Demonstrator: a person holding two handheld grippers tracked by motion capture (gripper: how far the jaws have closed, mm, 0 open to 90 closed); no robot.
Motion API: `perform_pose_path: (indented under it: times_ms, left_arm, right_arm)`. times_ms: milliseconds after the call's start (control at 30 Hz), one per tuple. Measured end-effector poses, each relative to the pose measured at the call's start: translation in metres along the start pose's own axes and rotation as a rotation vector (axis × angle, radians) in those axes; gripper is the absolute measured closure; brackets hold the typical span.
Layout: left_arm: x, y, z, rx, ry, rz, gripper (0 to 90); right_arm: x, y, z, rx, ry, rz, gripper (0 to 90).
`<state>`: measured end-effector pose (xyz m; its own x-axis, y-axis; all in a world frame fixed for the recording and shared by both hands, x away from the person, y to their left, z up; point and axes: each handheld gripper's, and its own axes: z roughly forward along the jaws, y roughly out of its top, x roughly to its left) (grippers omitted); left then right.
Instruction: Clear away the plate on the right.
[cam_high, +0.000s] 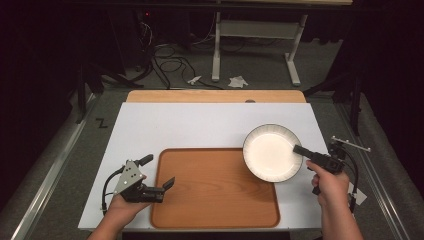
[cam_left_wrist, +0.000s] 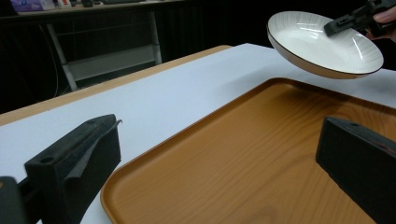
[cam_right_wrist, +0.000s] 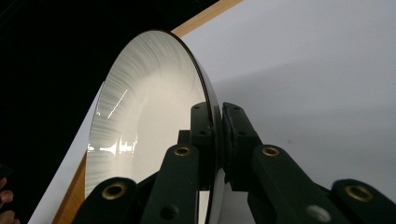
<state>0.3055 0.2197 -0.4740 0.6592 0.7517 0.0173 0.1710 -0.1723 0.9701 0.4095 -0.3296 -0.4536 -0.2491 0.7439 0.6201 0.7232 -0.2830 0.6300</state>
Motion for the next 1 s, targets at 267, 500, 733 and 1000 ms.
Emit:
perform_pose_path:
  times_ms: [267, 500, 733, 1000]
  left_arm:
    - [0.001, 0.0, 0.0, 0.001, 0.001, -0.006, 0.9]
    - [0.001, -0.001, 0.001, 0.002, 0.001, -0.007, 0.8]
    - [0.001, -0.001, 0.001, 0.007, 0.002, -0.005, 0.8]
    - [0.0, -0.001, 0.001, -0.001, 0.0, -0.009, 0.8]
  right_arm:
    - [0.021, 0.007, 0.011, 0.005, 0.049, -0.024, 85.2]
    - [0.036, 0.008, 0.021, 0.025, 0.067, -0.042, 85.0]
    - [0.051, 0.003, 0.036, 0.049, 0.105, -0.06, 85.2]
    - [0.057, -0.016, 0.054, 0.112, 0.118, -0.082, 85.0]
